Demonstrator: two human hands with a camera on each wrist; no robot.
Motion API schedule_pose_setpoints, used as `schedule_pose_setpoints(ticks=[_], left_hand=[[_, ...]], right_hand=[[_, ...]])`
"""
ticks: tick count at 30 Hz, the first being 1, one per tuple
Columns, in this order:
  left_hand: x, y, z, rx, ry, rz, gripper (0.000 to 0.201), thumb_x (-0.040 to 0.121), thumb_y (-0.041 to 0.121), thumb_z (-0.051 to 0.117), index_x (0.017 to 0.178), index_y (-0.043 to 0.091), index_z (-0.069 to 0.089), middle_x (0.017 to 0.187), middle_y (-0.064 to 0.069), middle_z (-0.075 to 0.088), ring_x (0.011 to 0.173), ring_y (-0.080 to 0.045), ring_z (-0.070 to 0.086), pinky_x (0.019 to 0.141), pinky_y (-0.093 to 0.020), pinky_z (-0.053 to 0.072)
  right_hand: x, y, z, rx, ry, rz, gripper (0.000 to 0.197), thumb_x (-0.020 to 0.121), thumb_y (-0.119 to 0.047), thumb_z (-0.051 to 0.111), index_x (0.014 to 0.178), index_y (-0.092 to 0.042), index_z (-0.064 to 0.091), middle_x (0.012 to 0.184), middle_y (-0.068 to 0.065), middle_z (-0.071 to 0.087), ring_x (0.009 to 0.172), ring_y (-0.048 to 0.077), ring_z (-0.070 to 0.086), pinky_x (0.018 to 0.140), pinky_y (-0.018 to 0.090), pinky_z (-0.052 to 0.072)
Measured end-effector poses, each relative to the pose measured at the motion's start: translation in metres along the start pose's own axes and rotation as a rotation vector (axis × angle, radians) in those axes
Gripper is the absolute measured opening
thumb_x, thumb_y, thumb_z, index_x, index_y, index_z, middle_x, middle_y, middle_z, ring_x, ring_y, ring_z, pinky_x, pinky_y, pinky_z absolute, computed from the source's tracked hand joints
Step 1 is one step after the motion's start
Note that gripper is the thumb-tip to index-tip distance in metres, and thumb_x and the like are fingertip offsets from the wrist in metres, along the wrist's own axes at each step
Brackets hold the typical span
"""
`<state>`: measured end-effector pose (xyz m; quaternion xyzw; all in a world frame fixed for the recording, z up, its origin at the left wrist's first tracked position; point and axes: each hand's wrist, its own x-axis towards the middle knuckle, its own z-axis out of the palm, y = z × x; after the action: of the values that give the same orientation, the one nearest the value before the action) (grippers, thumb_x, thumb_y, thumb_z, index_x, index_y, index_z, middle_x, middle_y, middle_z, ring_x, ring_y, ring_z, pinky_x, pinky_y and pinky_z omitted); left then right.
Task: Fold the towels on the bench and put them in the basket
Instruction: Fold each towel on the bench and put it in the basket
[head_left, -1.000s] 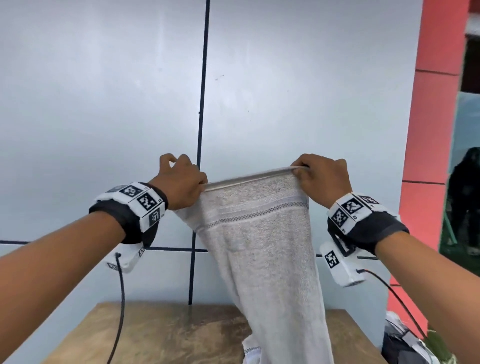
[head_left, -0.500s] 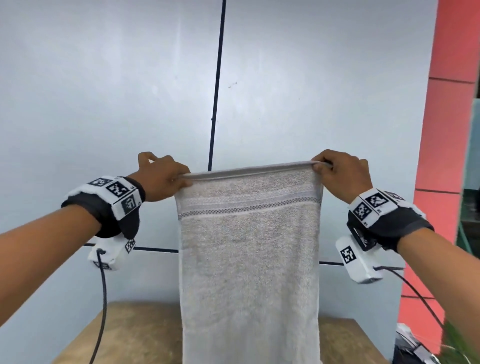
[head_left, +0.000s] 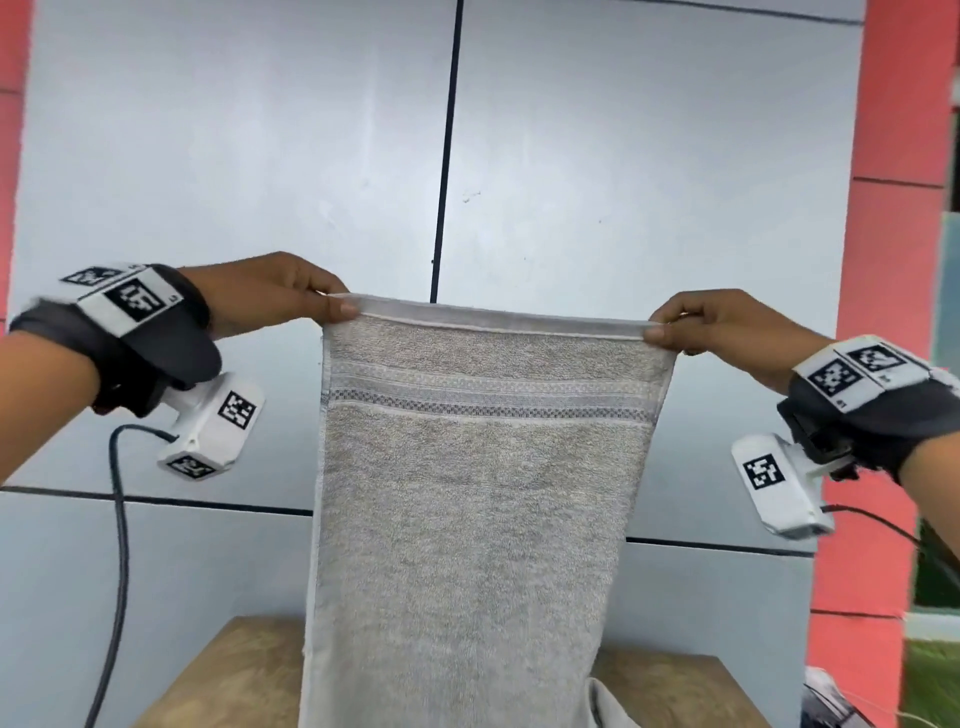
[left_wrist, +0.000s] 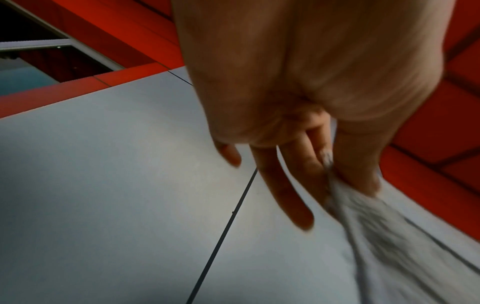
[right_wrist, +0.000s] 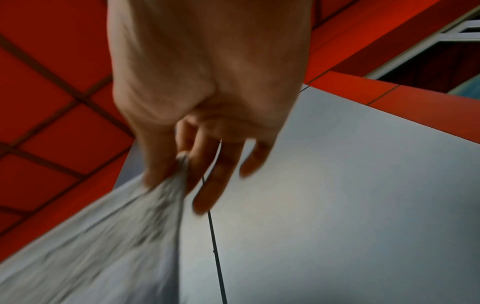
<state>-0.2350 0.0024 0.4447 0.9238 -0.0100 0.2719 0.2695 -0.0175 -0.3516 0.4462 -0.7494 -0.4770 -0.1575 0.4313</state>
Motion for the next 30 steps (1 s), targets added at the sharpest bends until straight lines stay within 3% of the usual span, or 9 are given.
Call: schedule_pose_setpoints(ticks=[4,6,8,10,11,15,21,26,30], left_hand=[[-0.009,0.002,-0.015,-0.147,-0.136,0.012,0.035,0.07,0.047,0.075,0.066,0.013,0.069,0.068,0.004,0.063,0.065,0.0,0.056,0.064,-0.007,0.043],[-0.008,0.004,-0.02,-0.191,-0.102,0.041,0.038,0.083,0.033,0.068,0.047,0.021,0.064,0.052,0.013,0.052,0.051,0.004,0.048,0.054,-0.004,0.039],[-0.006,0.006,-0.024,-0.211,-0.051,0.038,0.033,0.072,0.045,0.075,0.05,0.022,0.065,0.055,0.013,0.052,0.059,0.001,0.047,0.066,-0.006,0.037],[-0.001,-0.001,-0.029,-0.144,-0.016,0.017,0.045,0.051,0.061,0.079,0.07,0.021,0.073,0.075,0.003,0.065,0.079,-0.007,0.054,0.086,-0.021,0.037],[0.001,-0.006,-0.028,-0.111,-0.003,-0.002,0.048,0.055,0.062,0.077,0.078,0.02,0.073,0.084,0.0,0.069,0.084,-0.009,0.057,0.091,-0.026,0.037],[0.015,-0.033,0.001,0.001,-0.009,-0.078,0.033,0.077,0.047,0.066,0.086,0.015,0.069,0.079,0.002,0.07,0.072,-0.005,0.06,0.074,-0.019,0.044],[0.03,-0.123,0.079,0.161,-0.095,-0.17,0.013,0.091,0.022,0.059,0.082,0.016,0.066,0.074,0.003,0.065,0.059,0.006,0.055,0.062,-0.015,0.039],[0.033,-0.195,0.152,0.248,-0.188,-0.221,0.009,0.089,0.021,0.061,0.084,0.017,0.068,0.076,-0.001,0.068,0.06,0.001,0.055,0.056,-0.011,0.039],[0.047,-0.226,0.184,0.314,-0.097,-0.28,0.007,0.088,0.031,0.062,0.082,0.033,0.067,0.082,0.004,0.066,0.084,-0.018,0.06,0.079,-0.032,0.048]], right_hand=[[-0.001,-0.002,-0.01,0.217,-0.157,-0.006,0.066,0.034,-0.053,0.089,0.075,-0.008,0.064,0.067,-0.001,0.066,0.062,0.008,0.06,0.06,0.015,0.05],[0.002,-0.007,-0.011,0.288,-0.153,-0.034,0.064,0.031,-0.052,0.09,0.072,-0.009,0.065,0.063,-0.001,0.064,0.059,0.008,0.059,0.056,0.015,0.049],[0.008,-0.009,-0.009,0.302,-0.112,-0.042,0.058,0.032,-0.054,0.089,0.068,-0.014,0.068,0.065,-0.002,0.064,0.061,0.009,0.058,0.058,0.015,0.049],[0.016,-0.007,-0.004,0.244,-0.063,-0.036,0.057,0.034,-0.058,0.087,0.069,-0.016,0.069,0.068,-0.002,0.063,0.065,0.009,0.056,0.061,0.016,0.048],[0.019,-0.004,0.0,0.201,-0.045,-0.025,0.055,0.037,-0.057,0.086,0.07,-0.017,0.069,0.069,-0.002,0.063,0.066,0.009,0.055,0.063,0.018,0.046],[0.027,0.023,0.029,0.012,-0.052,0.042,0.016,0.071,-0.028,0.076,0.079,-0.017,0.066,0.072,0.002,0.064,0.061,0.003,0.056,0.065,0.017,0.041],[0.022,0.111,0.094,-0.178,-0.288,0.172,0.003,0.086,-0.011,0.063,0.089,-0.013,0.063,0.083,0.01,0.069,0.078,0.021,0.063,0.085,0.035,0.047],[0.007,0.177,0.155,-0.223,-0.394,0.283,0.008,0.087,-0.007,0.062,0.084,-0.014,0.061,0.073,0.002,0.066,0.068,0.015,0.063,0.075,0.027,0.049],[0.013,0.208,0.181,-0.272,-0.339,0.337,0.006,0.087,-0.006,0.061,0.084,-0.011,0.061,0.076,0.009,0.066,0.062,0.011,0.061,0.063,0.017,0.047]])
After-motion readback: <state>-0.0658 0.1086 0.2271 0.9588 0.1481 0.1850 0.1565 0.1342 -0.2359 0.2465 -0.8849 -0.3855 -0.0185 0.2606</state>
